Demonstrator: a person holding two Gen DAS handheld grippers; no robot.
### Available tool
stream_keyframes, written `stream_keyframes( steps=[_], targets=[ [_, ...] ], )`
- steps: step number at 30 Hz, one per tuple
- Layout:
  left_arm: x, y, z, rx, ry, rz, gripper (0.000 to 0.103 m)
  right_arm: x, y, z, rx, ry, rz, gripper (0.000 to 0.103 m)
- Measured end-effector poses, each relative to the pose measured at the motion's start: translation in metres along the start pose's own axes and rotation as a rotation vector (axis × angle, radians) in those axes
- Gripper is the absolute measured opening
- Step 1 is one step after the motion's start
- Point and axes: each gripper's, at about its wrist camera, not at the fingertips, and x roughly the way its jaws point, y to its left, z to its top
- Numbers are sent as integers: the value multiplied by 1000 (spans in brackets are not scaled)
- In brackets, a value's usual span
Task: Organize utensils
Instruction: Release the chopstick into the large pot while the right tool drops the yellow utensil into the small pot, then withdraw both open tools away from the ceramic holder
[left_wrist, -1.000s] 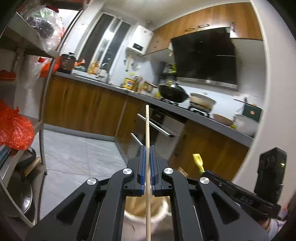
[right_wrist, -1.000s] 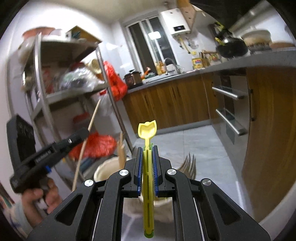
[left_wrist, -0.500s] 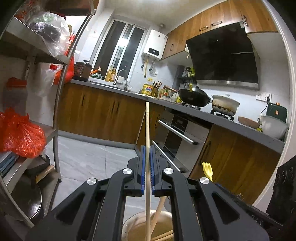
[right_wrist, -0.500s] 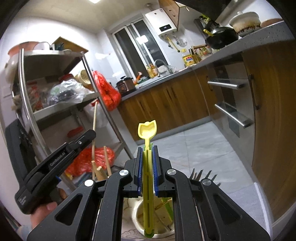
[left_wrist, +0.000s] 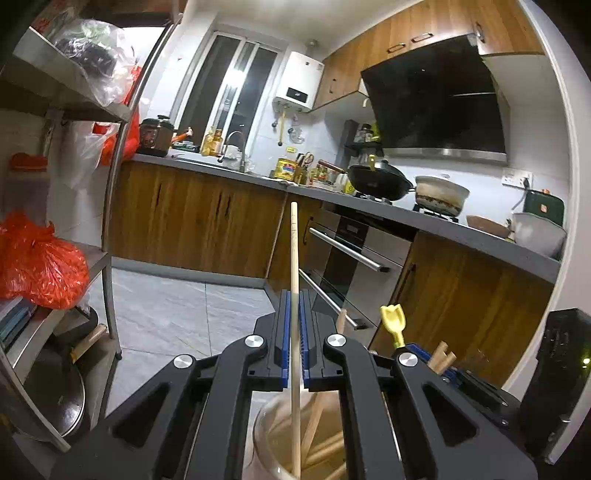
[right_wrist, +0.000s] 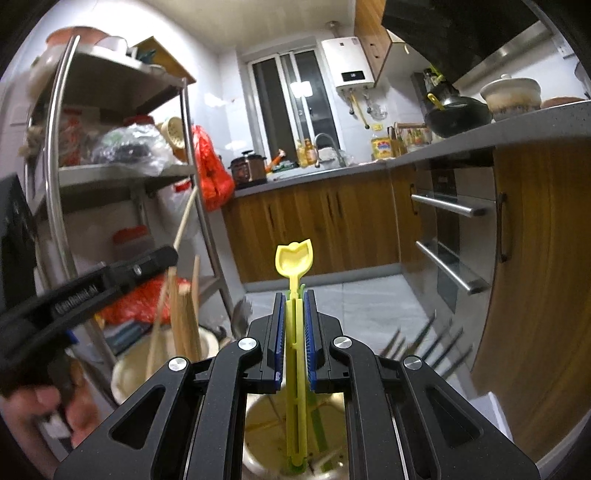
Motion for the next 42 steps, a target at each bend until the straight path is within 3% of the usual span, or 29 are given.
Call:
stream_keyframes(
  steps=[13,18,20,24,28,33,38,39,42],
  targets=[
    [-31,-5,-29,97,59,-3,4,-7,4,-11,-27,145,91,11],
    [-40,-6,-31,120,62,4,9,-16,4,-15,-41,155,90,32],
    [-46,-6,-30,124,59,5,18,-22,4,-15,-42,149,91,34],
    [-62,-6,-31,133,67,-5,19,-48,1,-14,-31,125,98,34],
    [-82,-10,-41,149,97,-13,44,-80,5,-20,-56,118,108,37],
    [-101,-15,-58,167,152,-9,54,-111,10,-30,-106,133,97,43],
    [-121,-27,-72,228,146,3,77,-128,7,-38,-134,127,54,72],
    [-123,-30,-74,245,143,5,80,-131,6,-39,-145,116,41,82],
    [-128,-39,-79,288,134,3,92,-133,5,-41,-182,98,-4,91]
  ],
)
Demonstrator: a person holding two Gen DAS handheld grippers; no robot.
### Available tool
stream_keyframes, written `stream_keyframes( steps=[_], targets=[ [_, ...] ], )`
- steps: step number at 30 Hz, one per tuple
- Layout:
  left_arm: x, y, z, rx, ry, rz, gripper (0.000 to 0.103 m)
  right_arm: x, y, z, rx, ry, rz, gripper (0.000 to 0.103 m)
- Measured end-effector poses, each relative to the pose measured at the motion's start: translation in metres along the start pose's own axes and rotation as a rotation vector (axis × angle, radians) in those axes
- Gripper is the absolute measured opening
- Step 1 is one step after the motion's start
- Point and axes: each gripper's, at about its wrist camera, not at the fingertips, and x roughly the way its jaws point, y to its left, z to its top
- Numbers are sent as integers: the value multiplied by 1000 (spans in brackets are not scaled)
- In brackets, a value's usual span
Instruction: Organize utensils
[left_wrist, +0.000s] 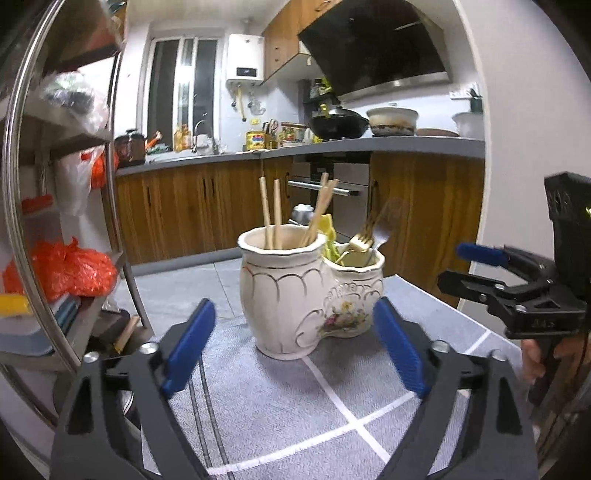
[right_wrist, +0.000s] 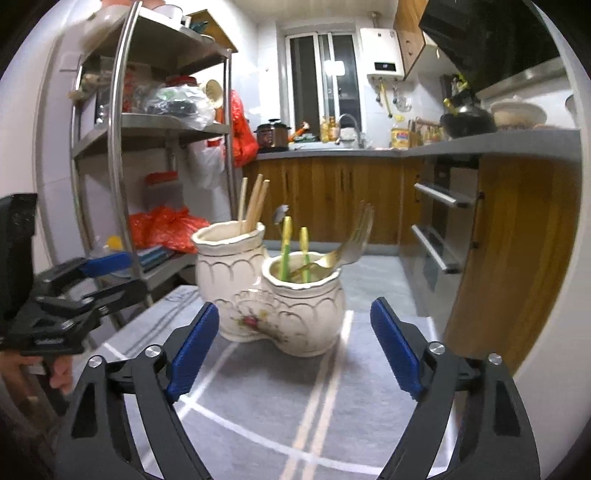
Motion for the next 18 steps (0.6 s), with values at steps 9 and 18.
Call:
stream_keyframes(
  steps=[9,18],
  targets=[
    [5,-1,-5,-9,25,39,97,2,-3,-5,-25,-4,-19,97],
    [10,4,-14,-23,45,40,97,7,-11,-13,28,25,8,98]
  ],
)
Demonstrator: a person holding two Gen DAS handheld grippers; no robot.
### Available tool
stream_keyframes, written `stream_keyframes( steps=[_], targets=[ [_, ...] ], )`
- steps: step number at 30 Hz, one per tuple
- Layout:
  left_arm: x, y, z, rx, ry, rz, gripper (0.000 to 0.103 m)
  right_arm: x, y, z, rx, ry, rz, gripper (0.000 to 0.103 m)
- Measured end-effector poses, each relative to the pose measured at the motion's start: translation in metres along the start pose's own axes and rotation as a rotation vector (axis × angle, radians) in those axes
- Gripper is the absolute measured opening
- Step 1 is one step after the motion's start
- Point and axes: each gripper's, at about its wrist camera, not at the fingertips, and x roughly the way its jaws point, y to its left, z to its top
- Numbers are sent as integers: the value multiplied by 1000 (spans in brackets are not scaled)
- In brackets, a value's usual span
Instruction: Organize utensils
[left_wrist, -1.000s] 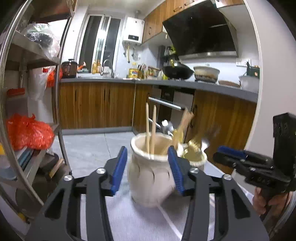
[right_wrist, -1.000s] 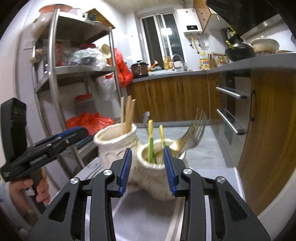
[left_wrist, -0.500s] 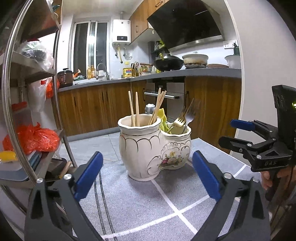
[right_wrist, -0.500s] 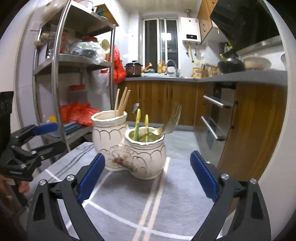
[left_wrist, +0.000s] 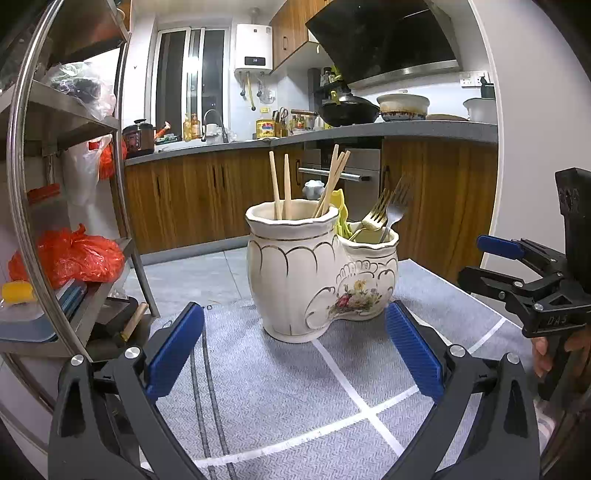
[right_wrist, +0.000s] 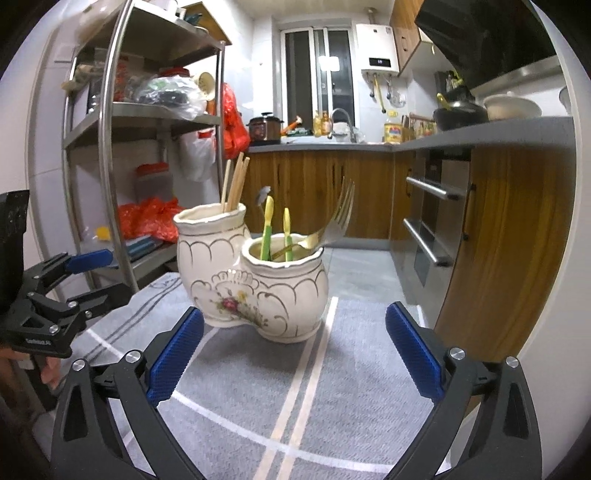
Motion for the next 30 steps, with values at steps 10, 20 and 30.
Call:
stream_keyframes(
  steps=[10,20,30],
  targets=[
    [-2,7,0,-33,-15,4,97,-9,11,-2,-52,-41,6,98],
    [-5,6,0,-32,-25,6,97,-13,8,-1,-39,-61,0,98],
    [-9,7,1,-33,-38,13,97,-13,8,-1,-39,-62,0,98]
  ],
)
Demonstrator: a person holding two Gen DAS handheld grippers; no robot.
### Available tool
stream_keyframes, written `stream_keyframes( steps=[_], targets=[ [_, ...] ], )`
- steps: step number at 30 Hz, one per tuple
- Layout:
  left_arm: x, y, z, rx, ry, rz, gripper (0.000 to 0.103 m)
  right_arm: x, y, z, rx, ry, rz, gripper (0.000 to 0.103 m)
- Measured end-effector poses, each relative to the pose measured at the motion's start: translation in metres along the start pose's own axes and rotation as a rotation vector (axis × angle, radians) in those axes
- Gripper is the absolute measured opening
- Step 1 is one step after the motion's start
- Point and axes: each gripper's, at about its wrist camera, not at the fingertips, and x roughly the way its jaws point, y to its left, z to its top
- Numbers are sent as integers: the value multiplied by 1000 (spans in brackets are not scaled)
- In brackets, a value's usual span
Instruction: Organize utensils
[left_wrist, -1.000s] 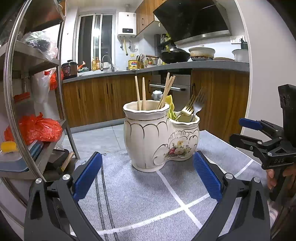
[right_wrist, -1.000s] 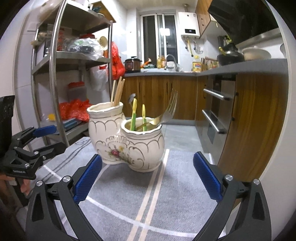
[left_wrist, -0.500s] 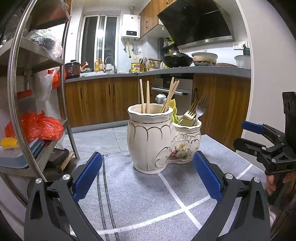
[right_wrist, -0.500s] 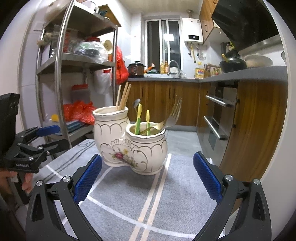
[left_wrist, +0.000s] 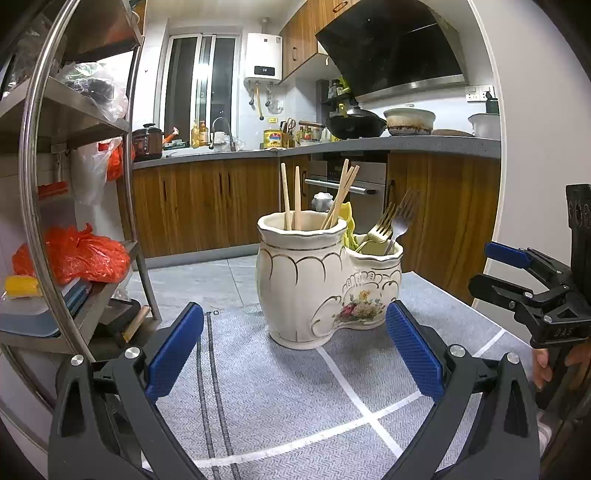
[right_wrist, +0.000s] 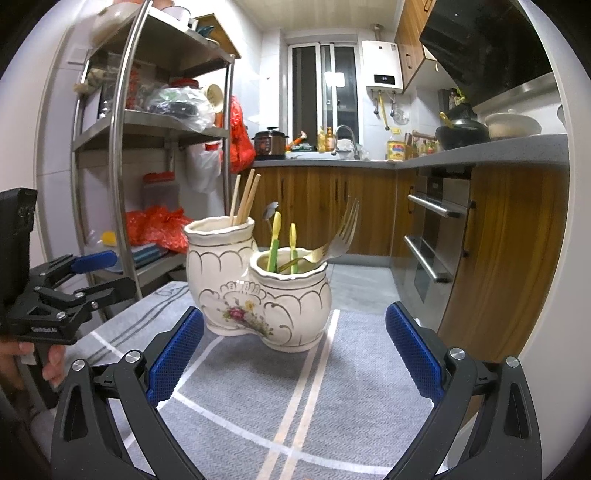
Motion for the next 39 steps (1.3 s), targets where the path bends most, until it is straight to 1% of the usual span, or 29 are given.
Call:
stream_keyframes(
  steps=[6,14,24,39],
  targets=[
    [0,0,0,-3,1,-1,97,0,0,0,0,2,0,98],
    [6,-1,-1,-9,28,1,97,0,0,0,0,-1,0,98],
    [3,-4,-2,14,3,6,97,0,0,0,0,0,0,98],
    [3,-1,-3,8,9,21,97,0,-1,-1,0,0,1,98]
  ],
)
